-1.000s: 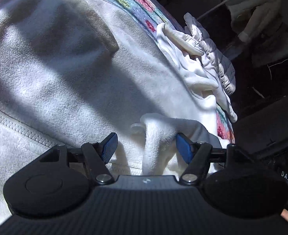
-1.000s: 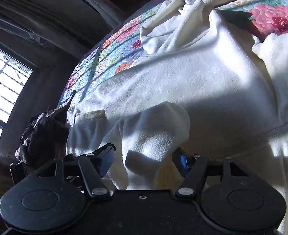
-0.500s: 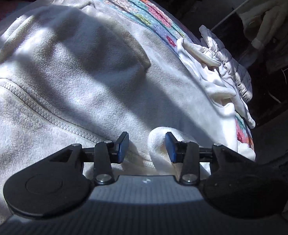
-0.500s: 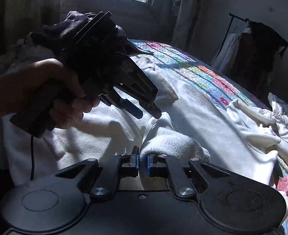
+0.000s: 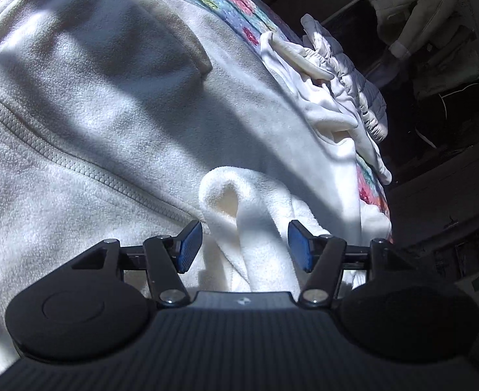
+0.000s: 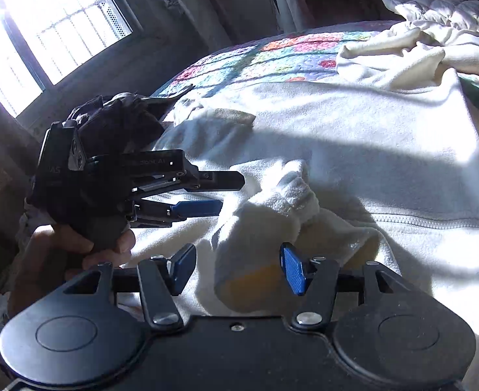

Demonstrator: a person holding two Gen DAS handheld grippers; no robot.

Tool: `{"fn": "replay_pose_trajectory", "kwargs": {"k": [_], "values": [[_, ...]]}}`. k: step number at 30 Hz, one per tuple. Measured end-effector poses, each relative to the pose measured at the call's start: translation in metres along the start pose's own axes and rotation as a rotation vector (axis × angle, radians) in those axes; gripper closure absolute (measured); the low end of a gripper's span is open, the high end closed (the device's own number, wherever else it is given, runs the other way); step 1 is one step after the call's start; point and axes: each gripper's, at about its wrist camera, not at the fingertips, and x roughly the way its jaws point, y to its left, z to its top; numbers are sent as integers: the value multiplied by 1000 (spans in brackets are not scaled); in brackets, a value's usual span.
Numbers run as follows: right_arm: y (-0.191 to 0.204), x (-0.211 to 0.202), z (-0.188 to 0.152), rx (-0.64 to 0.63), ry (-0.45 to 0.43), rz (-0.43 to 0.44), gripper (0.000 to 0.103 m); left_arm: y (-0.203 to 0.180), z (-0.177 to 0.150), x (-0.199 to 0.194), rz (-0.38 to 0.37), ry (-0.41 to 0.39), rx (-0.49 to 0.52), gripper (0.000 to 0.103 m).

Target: Fold clothes

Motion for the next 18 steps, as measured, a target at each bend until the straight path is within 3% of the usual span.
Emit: {"fn": "replay_pose_trajectory", "kwargs": {"k": [2, 4, 5, 6, 11, 18], "values": [[-11, 10, 3, 108, -11, 8, 38, -1, 0, -1, -2, -16, 10, 46], [-8, 14, 10, 41, -33, -64, 44, -1, 2, -3, -7, -31, 7, 46], [-6, 15, 15, -8, -46, -108, 76, -1, 2, -5, -6, -34, 4, 46], [-3, 16, 19, -57, -60, -151, 96, -1, 3, -7, -2, -36, 2, 46], [8, 21, 45, -294, -131, -364, 97, -7, 8, -14, -5, -72, 15, 46], [-4, 3, 95, -517, -316, -522, 96, -19, 15, -3, -48, -132, 33, 44]]}}
